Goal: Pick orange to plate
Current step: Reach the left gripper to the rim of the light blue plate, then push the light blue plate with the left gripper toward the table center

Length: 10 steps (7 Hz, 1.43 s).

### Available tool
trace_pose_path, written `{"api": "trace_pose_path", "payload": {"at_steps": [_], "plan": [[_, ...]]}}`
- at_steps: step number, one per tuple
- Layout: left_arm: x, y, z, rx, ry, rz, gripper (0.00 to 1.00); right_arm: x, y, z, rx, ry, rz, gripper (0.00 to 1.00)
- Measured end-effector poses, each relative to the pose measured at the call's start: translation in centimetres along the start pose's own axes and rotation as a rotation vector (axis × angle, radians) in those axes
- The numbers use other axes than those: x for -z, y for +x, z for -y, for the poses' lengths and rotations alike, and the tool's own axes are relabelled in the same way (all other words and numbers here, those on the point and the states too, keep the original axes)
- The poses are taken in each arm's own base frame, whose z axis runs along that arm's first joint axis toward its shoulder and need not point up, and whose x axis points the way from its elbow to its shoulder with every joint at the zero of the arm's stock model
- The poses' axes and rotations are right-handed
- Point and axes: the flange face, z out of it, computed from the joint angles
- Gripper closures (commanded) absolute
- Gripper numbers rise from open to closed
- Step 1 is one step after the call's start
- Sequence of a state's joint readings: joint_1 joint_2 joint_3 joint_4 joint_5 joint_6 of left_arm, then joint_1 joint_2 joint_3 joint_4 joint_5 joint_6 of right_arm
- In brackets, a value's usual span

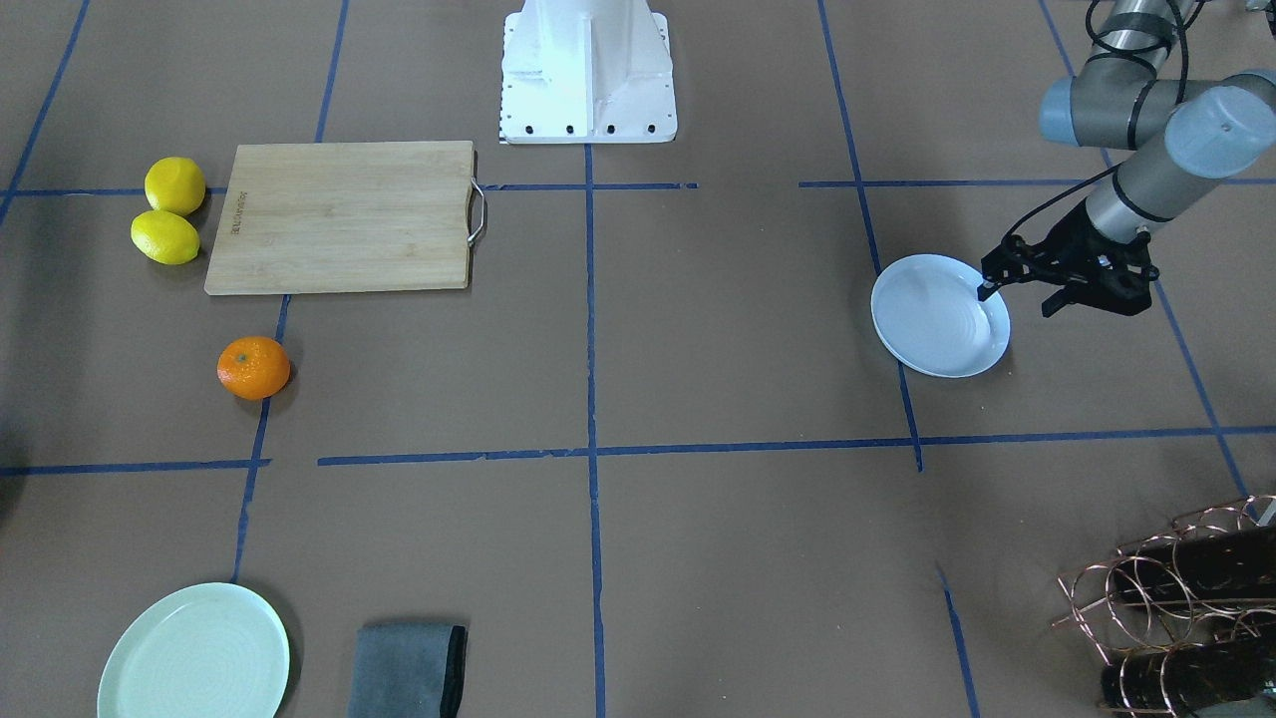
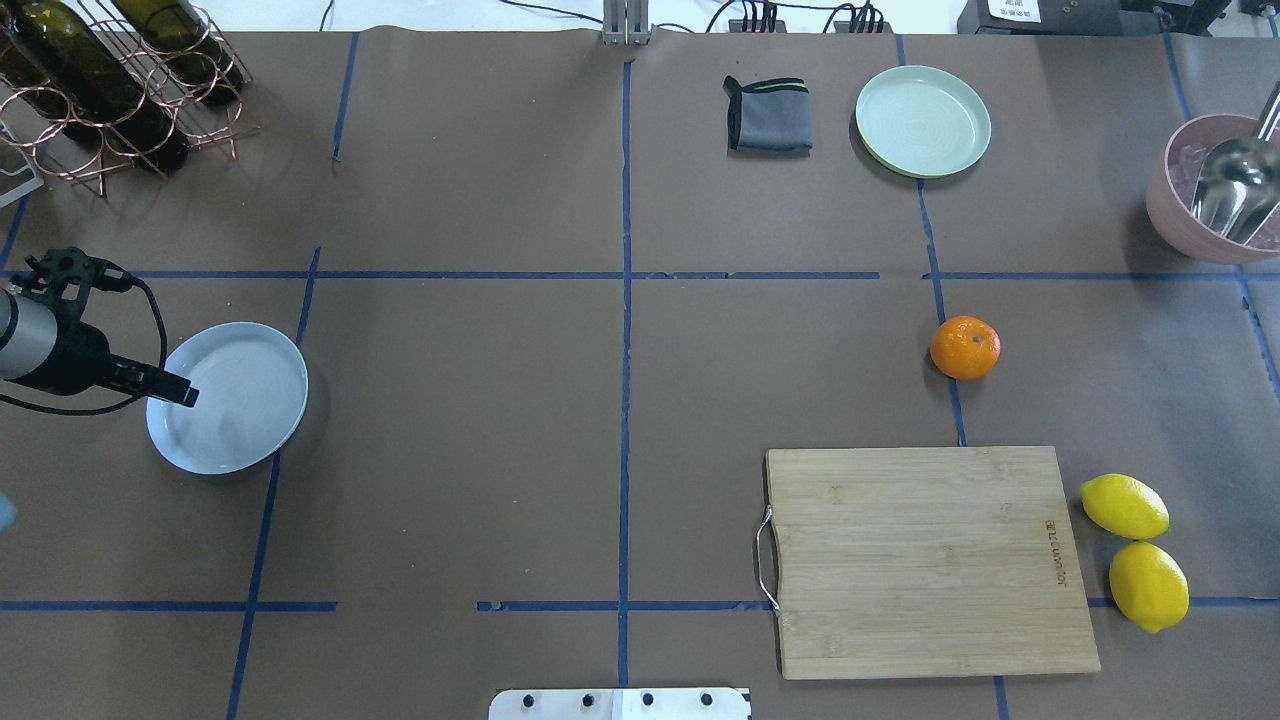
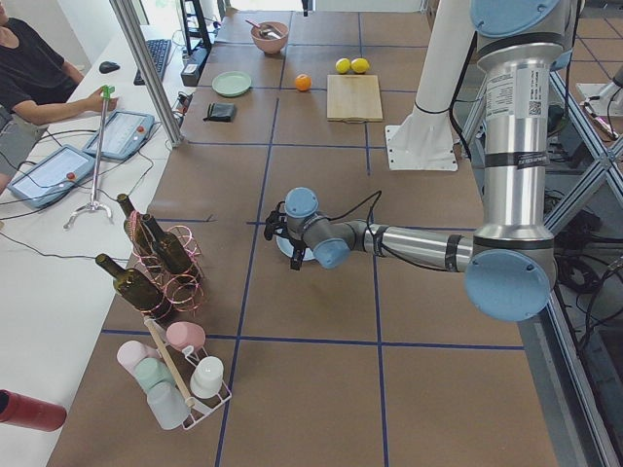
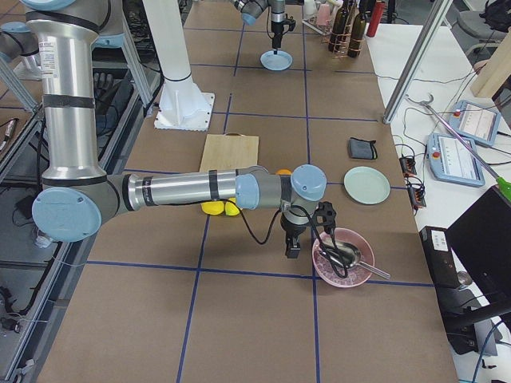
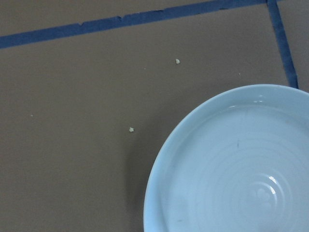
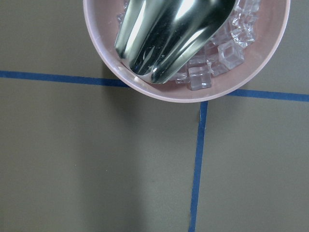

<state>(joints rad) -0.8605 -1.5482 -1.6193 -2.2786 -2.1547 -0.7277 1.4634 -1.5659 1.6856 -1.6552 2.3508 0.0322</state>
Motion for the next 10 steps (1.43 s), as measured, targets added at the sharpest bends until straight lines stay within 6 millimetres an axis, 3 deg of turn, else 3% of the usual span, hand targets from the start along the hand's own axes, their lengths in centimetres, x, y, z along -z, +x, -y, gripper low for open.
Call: {"api": "trace_pose_path", "payload": {"at_steps": [2, 3, 6, 7, 8, 9, 10], "plan": [[-0.5, 0.0, 0.0, 0.004, -0.005, 0.008, 0.92, 0.1, 0.0, 0.0, 0.001, 0.001, 0.000, 0.00], [-0.5, 0.0, 0.0, 0.005, -0.005, 0.008, 1.00, 0.0, 0.0, 0.0, 0.001, 0.001, 0.000, 0.00], [-0.1, 0.3, 0.1, 0.046, -0.001, -0.001, 1.00, 0.1, -0.1, 0.0, 0.002, 0.002, 0.001, 0.00], [0.7, 1.5, 0.2, 0.113, 0.001, -0.030, 1.00, 0.1, -0.1, 0.1, 0.003, 0.003, 0.001, 0.00], [1.9, 3.6, 0.9, 0.165, 0.006, -0.073, 1.00, 0.2, -0.2, 0.1, 0.004, 0.004, 0.001, 0.00], [2.9, 6.5, 2.8, 0.204, 0.020, -0.114, 1.00, 0.3, -0.3, 0.1, 0.006, 0.006, 0.001, 0.00], [3.7, 10.7, 5.7, 0.252, 0.030, -0.150, 1.00, 0.4, -0.4, 0.1, 0.007, 0.007, 0.001, 0.00]]}}
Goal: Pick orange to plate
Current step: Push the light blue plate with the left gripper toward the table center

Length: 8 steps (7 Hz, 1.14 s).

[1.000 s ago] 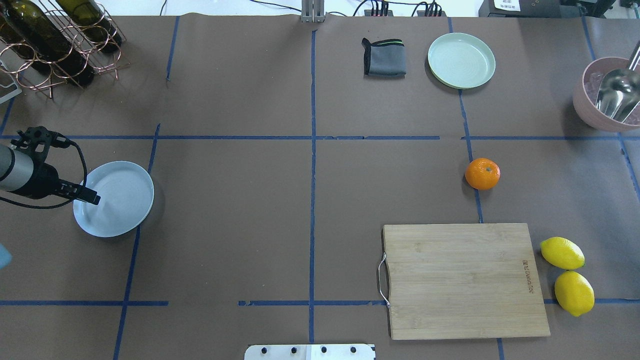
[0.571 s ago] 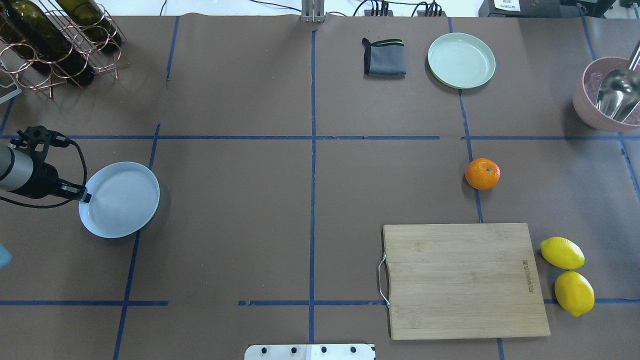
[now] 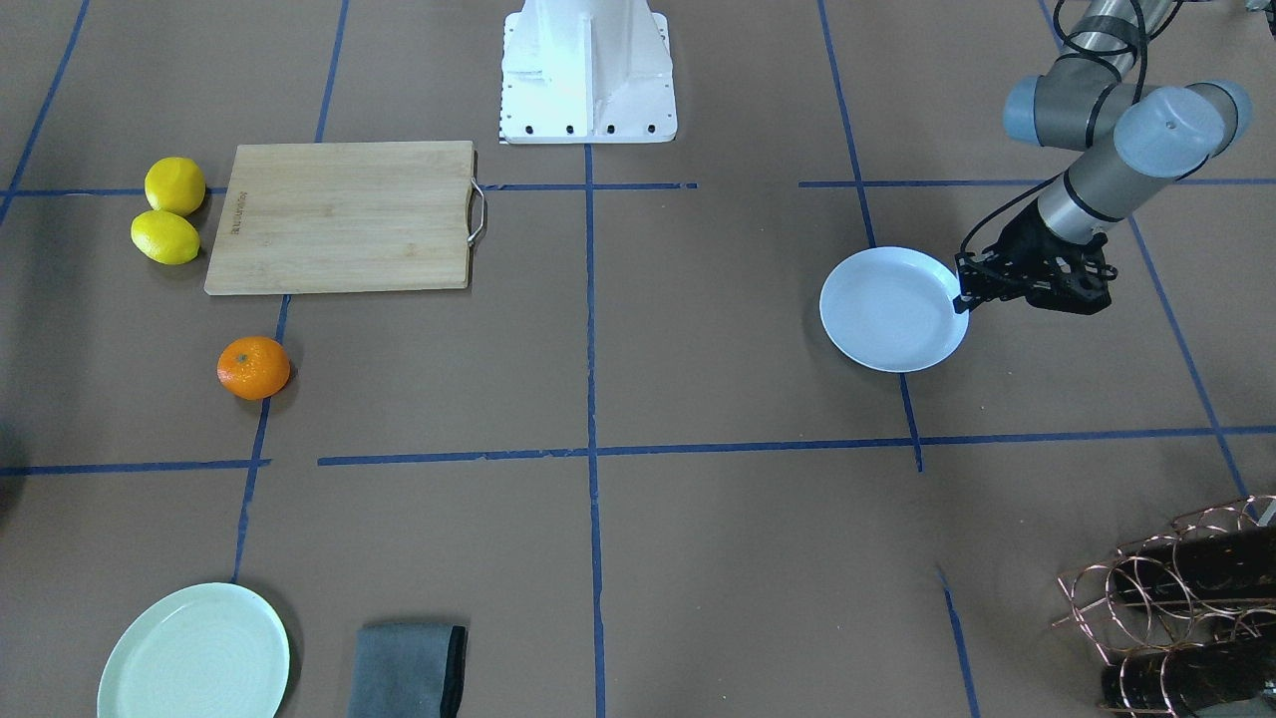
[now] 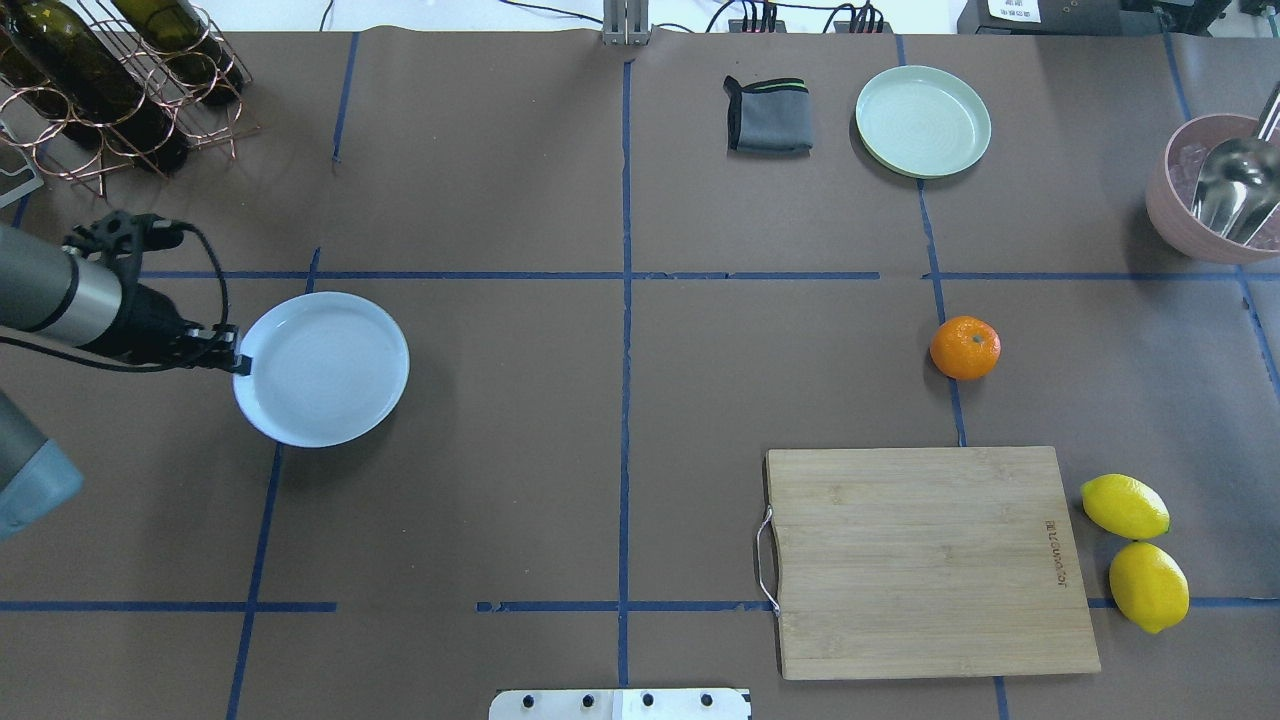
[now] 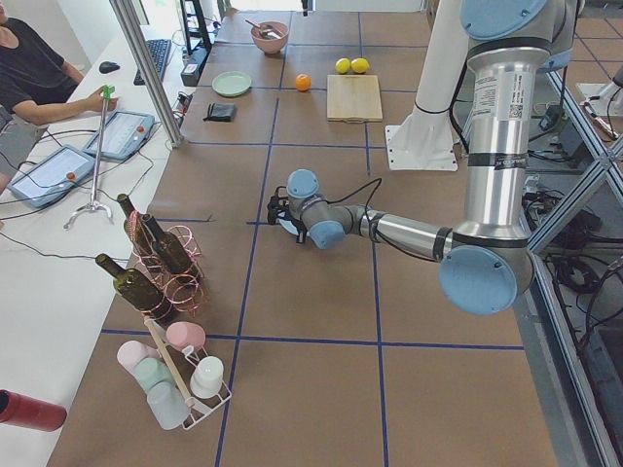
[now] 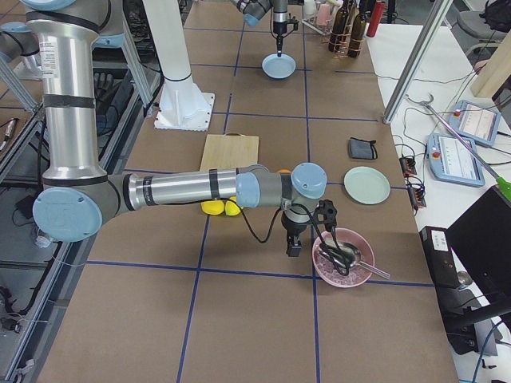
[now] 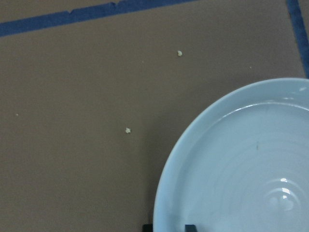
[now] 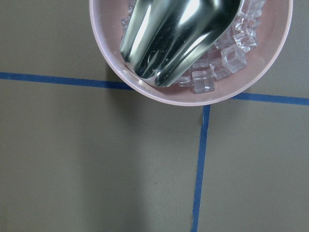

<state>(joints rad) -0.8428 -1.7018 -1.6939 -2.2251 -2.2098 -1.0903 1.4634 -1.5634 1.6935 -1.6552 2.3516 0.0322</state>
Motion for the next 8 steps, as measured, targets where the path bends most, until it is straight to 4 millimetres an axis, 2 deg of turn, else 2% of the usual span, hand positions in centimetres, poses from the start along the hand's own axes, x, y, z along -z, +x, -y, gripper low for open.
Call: {"api": "trace_pose_path", "payload": {"at_steps": [1, 2, 3, 4, 5, 6, 8], "plan": [[-0.6, 6.7, 1.2, 0.054, -0.010, -0.042, 1.00, 0.1, -0.1, 0.0, 0.002, 0.002, 0.000, 0.00], [-2.4, 14.2, 0.4, 0.112, -0.053, -0.088, 1.00, 0.2, -0.2, 0.1, 0.004, 0.004, 0.001, 0.00], [-4.4, 20.1, -0.8, 0.154, -0.087, -0.116, 1.00, 0.2, -0.2, 0.1, 0.006, 0.006, 0.001, 0.00], [-6.1, 23.7, -1.6, 0.171, -0.091, -0.126, 1.00, 0.2, -0.2, 0.1, 0.007, 0.006, 0.004, 0.00], [-7.8, 25.7, -2.5, 0.171, -0.080, -0.122, 1.00, 0.1, -0.3, 0.0, 0.006, 0.004, 0.021, 0.00], [-9.1, 26.5, -3.0, 0.168, -0.066, -0.116, 1.00, 0.1, -0.5, -0.2, 0.004, 0.002, 0.048, 0.00], [-11.1, 26.8, -3.9, 0.154, -0.058, -0.122, 1.00, 0.5, -1.2, -0.5, 0.013, 0.009, 0.073, 0.00]]}}
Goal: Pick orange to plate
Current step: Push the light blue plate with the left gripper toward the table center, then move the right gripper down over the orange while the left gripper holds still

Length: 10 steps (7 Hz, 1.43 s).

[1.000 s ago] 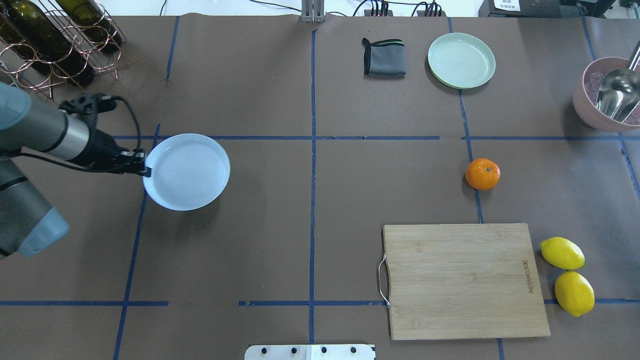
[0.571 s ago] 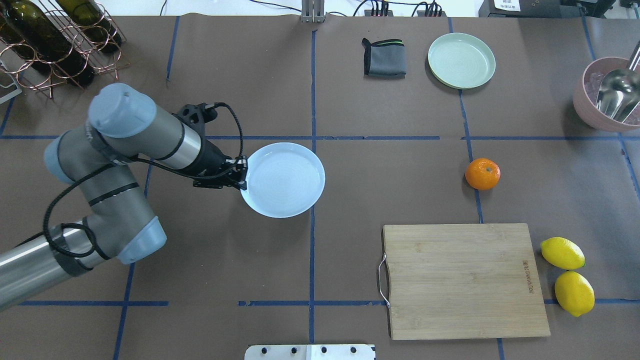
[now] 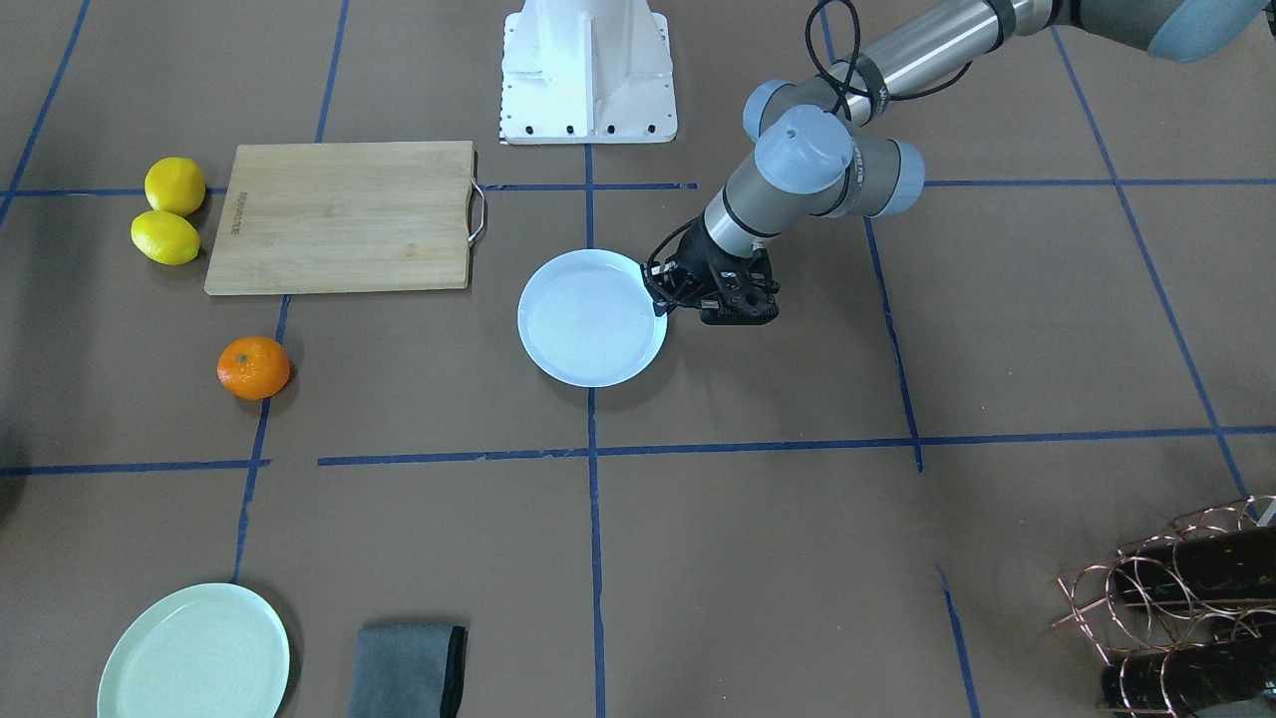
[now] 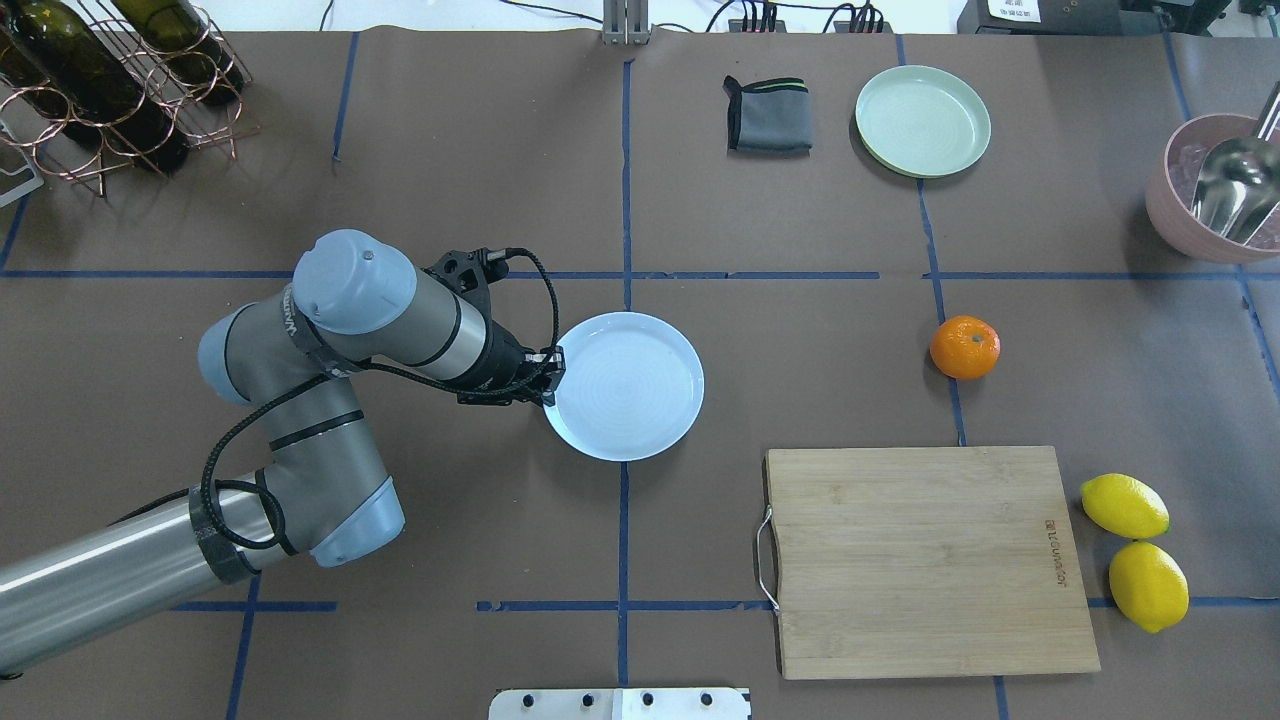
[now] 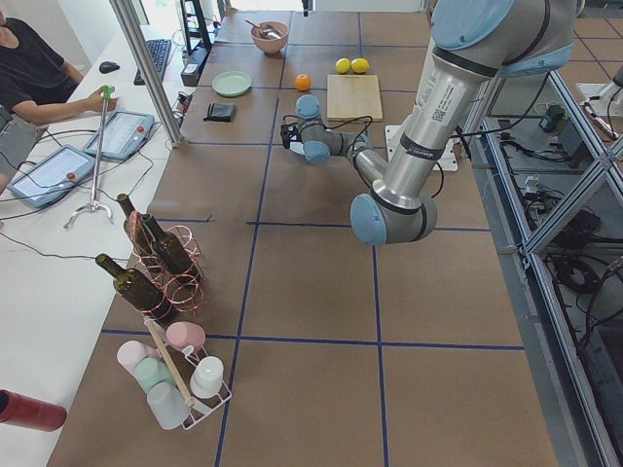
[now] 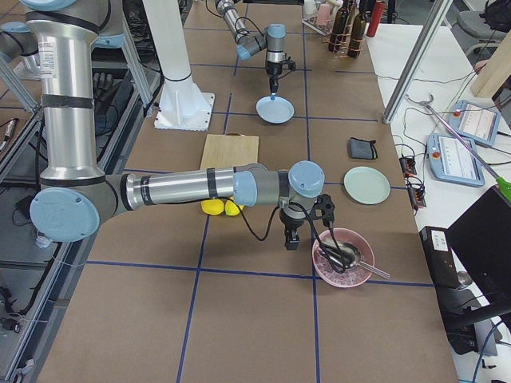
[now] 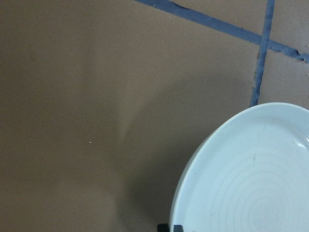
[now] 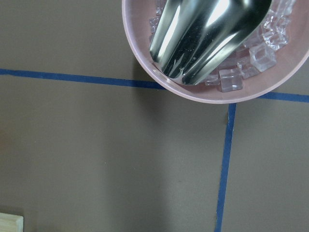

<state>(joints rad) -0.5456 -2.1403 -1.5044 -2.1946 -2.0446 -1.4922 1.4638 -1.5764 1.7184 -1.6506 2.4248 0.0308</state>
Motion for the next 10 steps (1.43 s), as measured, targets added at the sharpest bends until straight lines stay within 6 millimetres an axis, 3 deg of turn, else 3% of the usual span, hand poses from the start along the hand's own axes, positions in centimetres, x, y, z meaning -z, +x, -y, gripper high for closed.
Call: {"api": "trace_pose_path", "payload": {"at_steps": [1, 2, 3, 5, 7, 8, 10], "plan": [[-0.7, -0.1, -0.4, -0.008, 0.009, -0.002, 0.84, 0.1, -0.2, 0.0, 0.003, 0.002, 0.002, 0.00], [-1.1, -0.1, -0.6, -0.012, 0.018, -0.003, 0.49, 0.1, -0.3, 0.0, 0.007, 0.003, 0.004, 0.00], [-1.2, 0.0, -0.8, -0.014, 0.021, -0.005, 0.00, 0.2, -0.7, 0.2, 0.020, 0.009, 0.006, 0.00], [0.6, 0.3, -1.1, -0.026, 0.036, -0.033, 0.00, -0.4, -2.3, 0.7, 0.061, 0.033, 0.013, 0.00], [3.5, -0.1, -0.8, -0.032, 0.062, -0.065, 0.00, -2.2, -6.4, 1.3, 0.029, 0.043, 0.032, 0.00], [4.1, -0.7, -0.5, -0.027, 0.072, -0.064, 0.00, -3.5, -9.6, 1.5, -0.006, 0.058, 0.056, 0.00], [4.4, -1.7, 0.1, -0.016, 0.082, -0.055, 0.00, -6.5, -18.1, 1.5, -0.085, 0.075, 0.120, 0.00]]}}
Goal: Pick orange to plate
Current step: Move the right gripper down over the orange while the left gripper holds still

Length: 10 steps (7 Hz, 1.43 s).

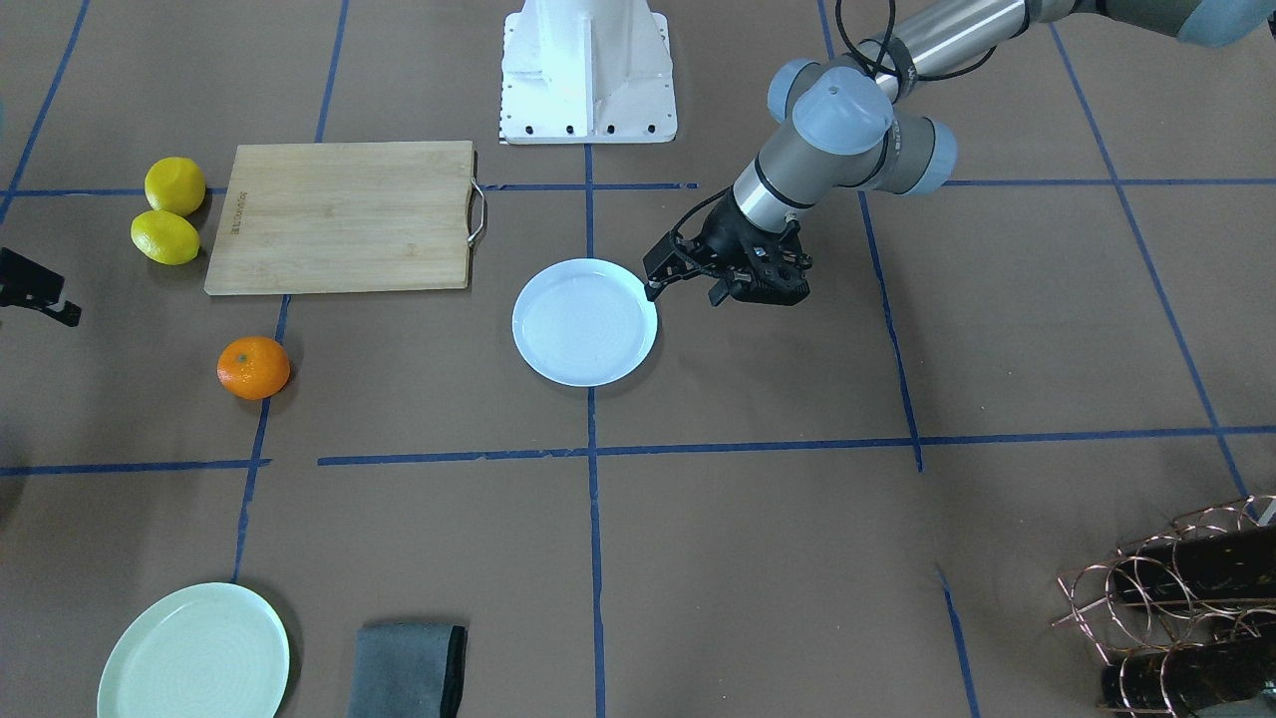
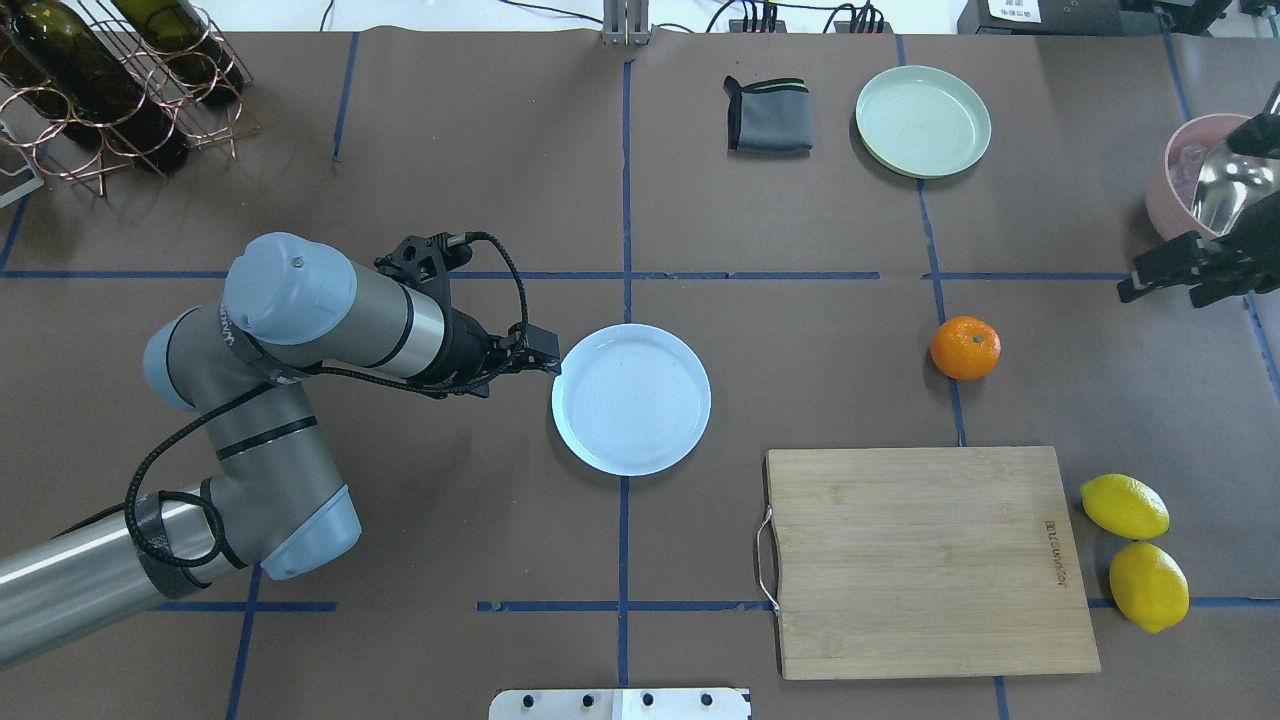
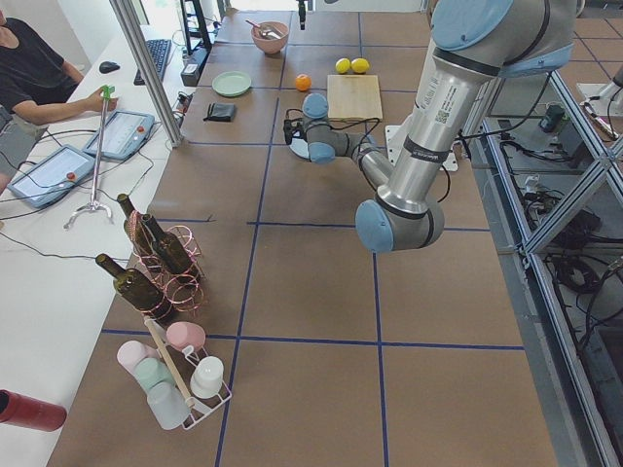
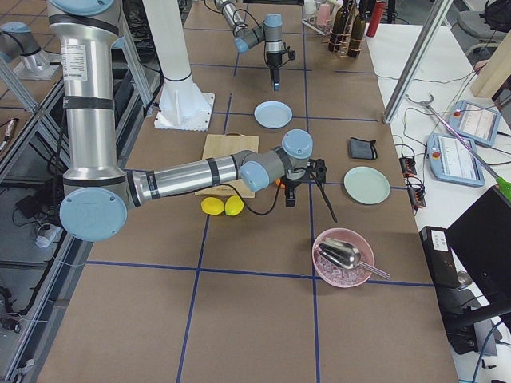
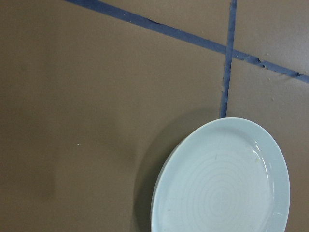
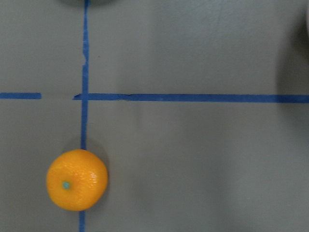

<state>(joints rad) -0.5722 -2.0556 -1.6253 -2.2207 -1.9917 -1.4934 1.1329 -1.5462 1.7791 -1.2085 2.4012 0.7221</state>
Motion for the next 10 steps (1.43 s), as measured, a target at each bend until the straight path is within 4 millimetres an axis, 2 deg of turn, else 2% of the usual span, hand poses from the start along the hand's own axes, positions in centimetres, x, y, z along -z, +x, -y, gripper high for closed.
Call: {"api": "trace_pose_path", "payload": {"at_steps": [1, 2, 3, 4, 6, 10], "plan": [[0.0, -0.4, 0.1, 0.002, 0.002, 0.004, 0.00, -2.4, -4.3, -0.3, -0.005, 0.012, 0.000, 0.00], [0.0, -0.5, 0.1, 0.003, 0.002, 0.005, 0.00, -4.7, -7.4, -0.9, 0.006, 0.028, -0.021, 0.00], [0.1, -0.5, 0.1, 0.004, 0.003, 0.005, 0.00, -6.5, -9.1, -1.4, 0.021, 0.041, -0.047, 0.00], [0.0, -0.6, 0.1, 0.005, 0.003, 0.005, 0.00, -7.9, -9.9, -1.9, 0.035, 0.056, -0.075, 0.07], [0.0, -0.6, 0.2, 0.006, 0.004, 0.006, 0.00, -9.7, -11.2, -2.3, 0.061, 0.077, -0.113, 0.05], [0.2, -0.4, 0.1, 0.005, 0.005, 0.001, 0.00, -11.9, -11.2, -2.1, 0.065, 0.077, -0.152, 0.00]]}}
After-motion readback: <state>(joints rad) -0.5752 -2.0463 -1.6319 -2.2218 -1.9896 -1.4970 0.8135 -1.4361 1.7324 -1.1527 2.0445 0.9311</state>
